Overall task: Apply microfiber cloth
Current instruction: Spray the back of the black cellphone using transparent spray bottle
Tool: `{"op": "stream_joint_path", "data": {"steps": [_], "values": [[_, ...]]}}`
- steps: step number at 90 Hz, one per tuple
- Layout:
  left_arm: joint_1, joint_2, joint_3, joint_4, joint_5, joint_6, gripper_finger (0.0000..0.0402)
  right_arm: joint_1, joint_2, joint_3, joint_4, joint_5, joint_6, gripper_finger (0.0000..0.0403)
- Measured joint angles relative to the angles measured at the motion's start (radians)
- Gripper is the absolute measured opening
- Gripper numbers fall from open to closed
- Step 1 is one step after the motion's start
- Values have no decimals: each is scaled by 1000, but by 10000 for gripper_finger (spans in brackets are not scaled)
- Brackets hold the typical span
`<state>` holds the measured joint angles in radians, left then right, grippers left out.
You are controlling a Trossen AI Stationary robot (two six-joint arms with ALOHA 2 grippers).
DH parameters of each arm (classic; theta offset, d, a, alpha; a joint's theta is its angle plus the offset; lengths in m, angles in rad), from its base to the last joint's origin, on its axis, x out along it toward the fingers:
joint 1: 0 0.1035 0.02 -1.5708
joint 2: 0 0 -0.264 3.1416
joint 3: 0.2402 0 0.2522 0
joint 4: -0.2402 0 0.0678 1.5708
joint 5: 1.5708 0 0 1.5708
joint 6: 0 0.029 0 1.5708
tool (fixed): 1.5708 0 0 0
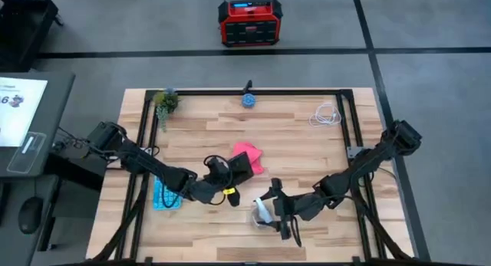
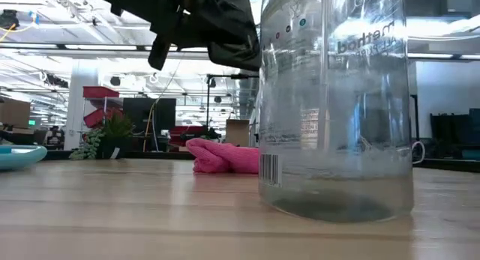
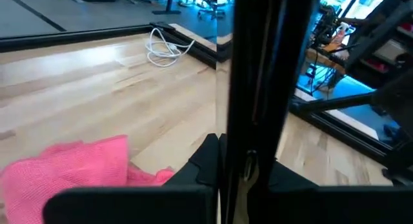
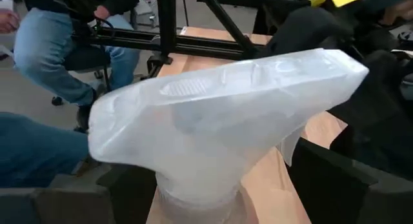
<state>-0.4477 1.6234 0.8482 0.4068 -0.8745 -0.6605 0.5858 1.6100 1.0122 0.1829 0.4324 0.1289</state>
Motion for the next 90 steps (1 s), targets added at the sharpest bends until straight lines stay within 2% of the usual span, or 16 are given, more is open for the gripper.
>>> {"op": "stream_joint_path", "data": {"steps": [42, 72, 81, 90], "values": [[-3, 0, 0, -5, 11, 1, 7, 3, 2, -1, -1, 15, 32, 250], [-15, 0, 0, -5, 14, 2, 7, 2, 1, -1, -31, 22, 122, 140], [-21, 0, 0, -5, 14, 2, 7, 2, 1, -1, -34, 25, 128, 144], [-24, 0, 0, -7, 14, 2, 7, 2, 2, -1, -40, 26, 129, 186]]}}
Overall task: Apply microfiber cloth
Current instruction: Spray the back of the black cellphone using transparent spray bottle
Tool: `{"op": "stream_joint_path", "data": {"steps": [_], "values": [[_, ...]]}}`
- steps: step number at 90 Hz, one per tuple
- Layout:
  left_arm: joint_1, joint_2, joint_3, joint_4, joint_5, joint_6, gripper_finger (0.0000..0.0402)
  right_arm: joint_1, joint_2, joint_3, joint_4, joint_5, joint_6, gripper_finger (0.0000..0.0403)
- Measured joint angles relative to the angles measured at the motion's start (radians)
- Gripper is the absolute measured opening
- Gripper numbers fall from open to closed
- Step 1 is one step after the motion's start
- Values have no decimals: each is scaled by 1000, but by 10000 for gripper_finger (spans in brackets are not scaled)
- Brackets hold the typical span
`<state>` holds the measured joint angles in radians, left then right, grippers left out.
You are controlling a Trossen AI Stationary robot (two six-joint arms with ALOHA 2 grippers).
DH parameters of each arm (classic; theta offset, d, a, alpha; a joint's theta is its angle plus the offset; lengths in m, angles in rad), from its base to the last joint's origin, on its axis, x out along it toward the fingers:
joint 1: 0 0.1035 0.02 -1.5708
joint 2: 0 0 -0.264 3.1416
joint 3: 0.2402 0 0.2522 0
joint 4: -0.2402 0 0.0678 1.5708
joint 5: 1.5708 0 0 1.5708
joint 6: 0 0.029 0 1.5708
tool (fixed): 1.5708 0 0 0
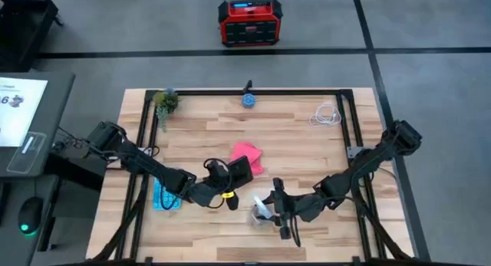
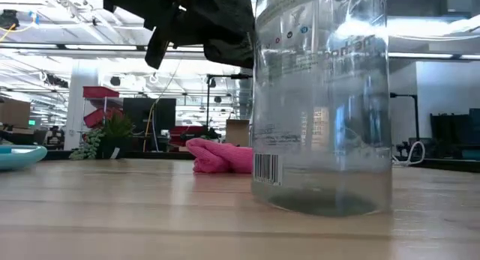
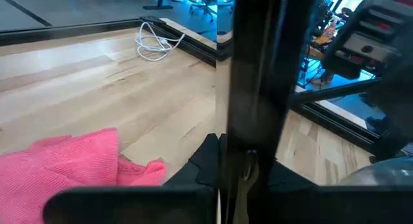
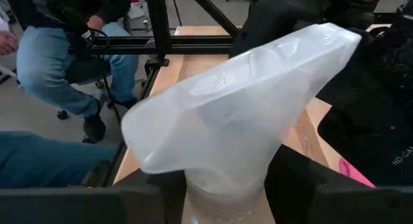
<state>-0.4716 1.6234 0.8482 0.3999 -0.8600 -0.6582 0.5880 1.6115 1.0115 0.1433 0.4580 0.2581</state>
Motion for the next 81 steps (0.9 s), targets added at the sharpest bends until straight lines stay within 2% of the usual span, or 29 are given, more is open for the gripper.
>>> {"op": "stream_joint_path", "data": {"steps": [9, 18, 29, 54, 64, 81], "values": [[-6, 0, 0, -11, 0, 0, 7, 0, -4, -1, -24, 10, 3, 236], [-6, 0, 0, -48, 0, -11, 7, 10, -28, -2, -113, 100, 21, 260], [-5, 0, 0, -90, 0, -36, 7, 29, -82, -3, -270, 204, 80, 262], [2, 0, 0, -161, -4, -53, 7, 25, -178, -3, -583, 296, 246, 260], [2, 0, 0, -185, -5, -71, 7, 10, -206, -3, -656, 299, 250, 260], [2, 0, 0, -185, -5, -72, 7, 2, -272, -5, -721, 232, 203, 260]]}}
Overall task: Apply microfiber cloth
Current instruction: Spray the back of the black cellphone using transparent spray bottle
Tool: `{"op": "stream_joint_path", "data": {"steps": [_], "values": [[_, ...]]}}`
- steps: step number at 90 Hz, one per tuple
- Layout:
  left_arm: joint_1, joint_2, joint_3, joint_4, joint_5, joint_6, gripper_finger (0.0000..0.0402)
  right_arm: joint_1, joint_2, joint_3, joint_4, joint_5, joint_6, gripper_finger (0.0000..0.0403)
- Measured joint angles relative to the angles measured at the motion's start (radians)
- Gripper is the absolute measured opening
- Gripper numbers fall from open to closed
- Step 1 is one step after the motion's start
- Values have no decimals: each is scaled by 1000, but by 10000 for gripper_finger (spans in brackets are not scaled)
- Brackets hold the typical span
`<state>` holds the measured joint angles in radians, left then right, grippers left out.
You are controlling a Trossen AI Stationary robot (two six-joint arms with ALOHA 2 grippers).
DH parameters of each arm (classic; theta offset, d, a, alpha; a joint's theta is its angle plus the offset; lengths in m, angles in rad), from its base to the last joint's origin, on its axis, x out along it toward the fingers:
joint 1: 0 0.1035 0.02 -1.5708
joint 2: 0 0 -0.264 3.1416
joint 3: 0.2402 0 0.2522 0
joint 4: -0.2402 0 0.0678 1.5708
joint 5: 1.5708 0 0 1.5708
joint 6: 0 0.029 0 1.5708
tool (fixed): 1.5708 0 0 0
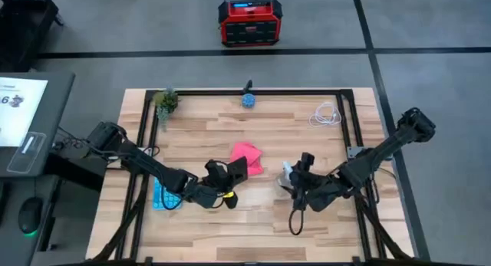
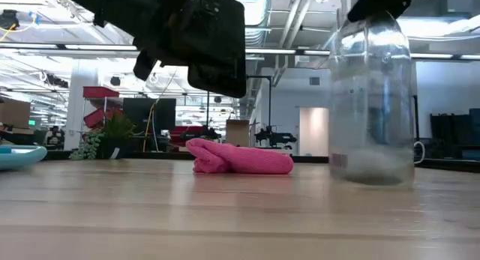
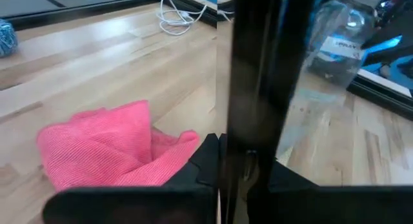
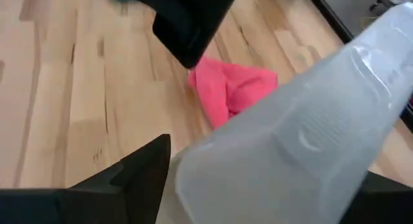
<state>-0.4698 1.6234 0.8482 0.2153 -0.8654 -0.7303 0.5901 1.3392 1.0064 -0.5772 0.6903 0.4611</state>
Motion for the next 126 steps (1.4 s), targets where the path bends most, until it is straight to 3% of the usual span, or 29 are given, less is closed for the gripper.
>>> {"op": "stream_joint_path", "data": {"steps": [33, 68, 93, 126], "values": [[0, 0, 0, 4, -1, -6, 7, -48, -71, 3, -175, -33, 54, 260], [0, 0, 0, 1, 5, -27, 7, -56, -130, 2, -211, -97, -25, 260], [0, 0, 0, 0, 5, -26, 7, -21, -222, 2, -316, -65, 50, 260], [9, 0, 0, -45, 7, -37, 7, -77, -246, 18, -405, -57, 64, 260]]}}
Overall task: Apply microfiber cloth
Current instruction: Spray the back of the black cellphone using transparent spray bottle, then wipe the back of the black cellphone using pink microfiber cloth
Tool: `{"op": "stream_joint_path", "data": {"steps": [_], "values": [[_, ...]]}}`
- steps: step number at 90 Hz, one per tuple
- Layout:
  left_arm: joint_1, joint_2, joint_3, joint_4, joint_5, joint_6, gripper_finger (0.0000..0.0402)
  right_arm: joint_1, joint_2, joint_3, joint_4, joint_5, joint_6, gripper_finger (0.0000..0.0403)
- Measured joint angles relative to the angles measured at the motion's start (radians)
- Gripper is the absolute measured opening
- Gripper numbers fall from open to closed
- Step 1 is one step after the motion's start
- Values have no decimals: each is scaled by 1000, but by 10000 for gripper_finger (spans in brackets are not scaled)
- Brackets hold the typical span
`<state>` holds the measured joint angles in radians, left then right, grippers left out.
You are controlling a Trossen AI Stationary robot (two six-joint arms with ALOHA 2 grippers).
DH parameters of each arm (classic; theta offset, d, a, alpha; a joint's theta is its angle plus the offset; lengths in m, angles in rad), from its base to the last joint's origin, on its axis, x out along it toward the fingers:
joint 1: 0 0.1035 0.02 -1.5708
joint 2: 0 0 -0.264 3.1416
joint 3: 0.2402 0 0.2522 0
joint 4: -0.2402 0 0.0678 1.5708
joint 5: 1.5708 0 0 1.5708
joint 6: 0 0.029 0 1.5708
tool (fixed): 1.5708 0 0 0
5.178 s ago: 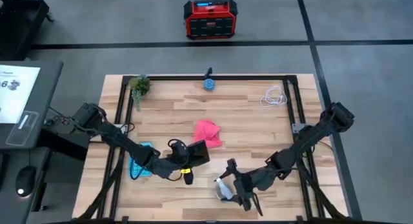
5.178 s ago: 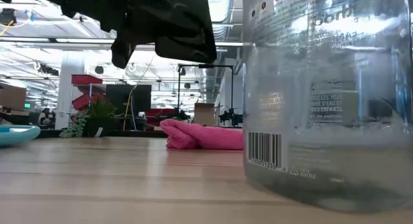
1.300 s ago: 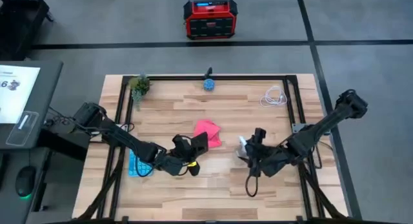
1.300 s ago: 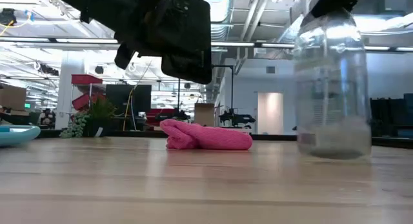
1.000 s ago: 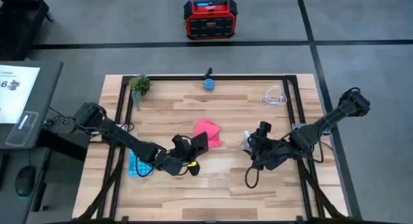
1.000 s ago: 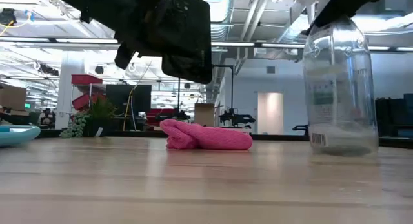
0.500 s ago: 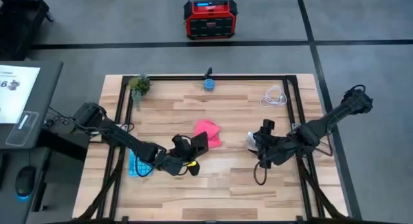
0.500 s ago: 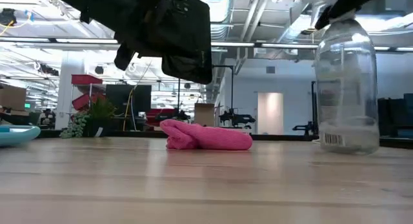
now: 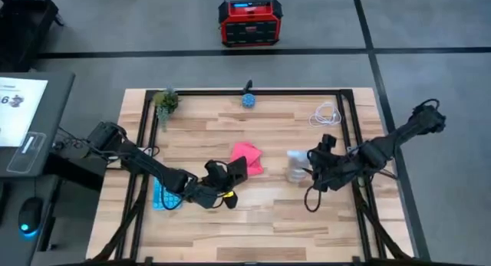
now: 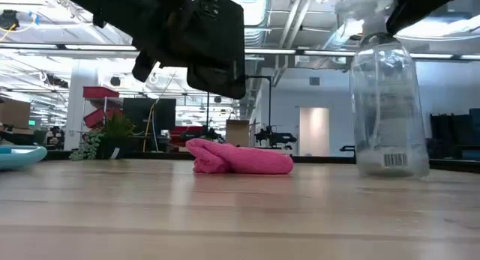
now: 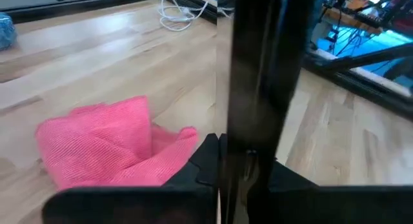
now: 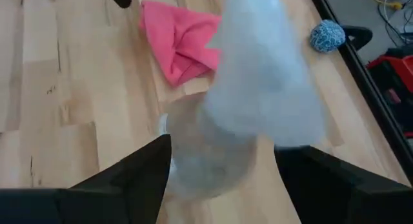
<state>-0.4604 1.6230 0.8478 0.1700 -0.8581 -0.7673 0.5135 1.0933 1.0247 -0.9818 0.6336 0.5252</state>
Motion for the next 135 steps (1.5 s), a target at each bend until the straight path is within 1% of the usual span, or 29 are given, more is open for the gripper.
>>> {"op": "stream_joint_path", "data": {"steps": [12, 20, 30, 36, 47, 56, 65, 75, 84, 96, 102, 116, 124, 135], "values": [[8, 28, 0, -47, -2, -33, 7, -15, -15, 69, -47, 4, -27, 260], [26, 71, -2, -31, 0, -41, 7, -15, -24, 129, -60, 36, -62, 260], [73, 119, -2, -21, 5, -15, 7, -2, -29, 188, -60, 75, -113, 260], [105, 127, -2, -25, 10, 18, 7, 5, -29, 209, -56, 85, -133, 260], [160, 125, -1, -10, 46, 92, 7, 11, -26, 215, -52, 85, -141, 260], [197, 123, -1, 34, 77, 156, 7, 14, -25, 215, -53, 77, -138, 260], [234, 130, 0, 20, 113, 203, 7, 25, -18, 215, -37, 77, -134, 260], [261, 153, -15, 19, 151, 207, 7, 54, 8, 215, -8, 76, -133, 260], [261, 187, -19, 34, 156, 190, 7, 100, 47, 215, 17, 76, -131, 260], [220, 234, -18, 64, 147, 162, 7, 177, 108, 215, 72, 75, -127, 260], [185, 238, -18, 81, 139, 138, 7, 219, 136, 215, 108, 75, -118, 260], [82, 237, -19, 104, 177, 62, 7, 322, 193, 215, 208, 75, -115, 260], [27, 239, -19, 135, 190, 27, 7, 366, 223, 215, 303, 77, -139, 260], [-46, 242, -20, 172, 203, -6, 7, 411, 281, 215, 456, 78, -213, 260]]}}
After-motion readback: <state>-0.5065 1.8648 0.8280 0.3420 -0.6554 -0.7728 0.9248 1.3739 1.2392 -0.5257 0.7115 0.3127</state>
